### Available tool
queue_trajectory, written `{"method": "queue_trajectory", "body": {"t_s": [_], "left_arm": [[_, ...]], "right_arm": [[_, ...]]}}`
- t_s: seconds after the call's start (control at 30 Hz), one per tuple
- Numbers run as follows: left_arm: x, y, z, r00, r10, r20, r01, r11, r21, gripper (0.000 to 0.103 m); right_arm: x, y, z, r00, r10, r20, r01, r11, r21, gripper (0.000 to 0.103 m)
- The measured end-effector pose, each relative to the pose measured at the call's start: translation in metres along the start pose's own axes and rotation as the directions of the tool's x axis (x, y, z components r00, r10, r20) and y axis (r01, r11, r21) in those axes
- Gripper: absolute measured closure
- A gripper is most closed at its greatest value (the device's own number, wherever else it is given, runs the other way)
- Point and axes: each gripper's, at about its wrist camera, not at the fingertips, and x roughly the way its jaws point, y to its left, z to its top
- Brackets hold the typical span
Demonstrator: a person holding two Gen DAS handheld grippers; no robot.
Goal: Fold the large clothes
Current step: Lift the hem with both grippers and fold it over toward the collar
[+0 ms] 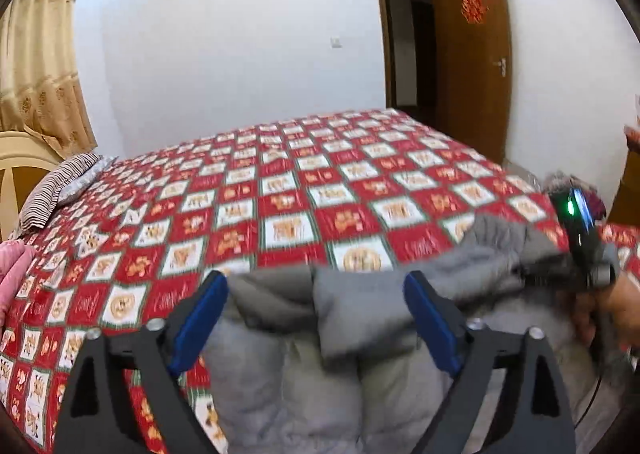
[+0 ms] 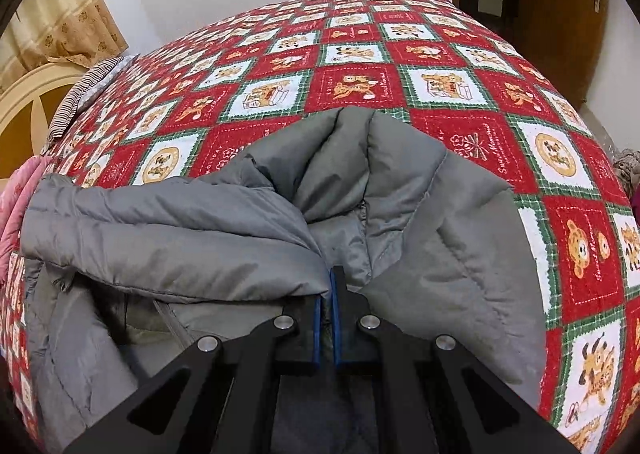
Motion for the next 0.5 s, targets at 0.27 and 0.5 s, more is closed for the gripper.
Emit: {"method": "queue_trajectory", "body": {"t_s": [0.27,0.5], "left_arm": [[0.103,-0.022,-0.015,0.971,0.162,-0.173,-0.148,0.985,0.093,0.008],[0.127,-0.022,-0.046,0.956,0.166,-0.24,-0.149,0.985,0.087,0.007]], "right_arm": [[-0.011,0.012,0.002,0.995,-0.037,0.09,0.042,0.998,-0.053,0.1],[-0.034,0.009,-0.006,0.998,-0.021,0.061,0.026,0.997,-0.079,0.075]]}}
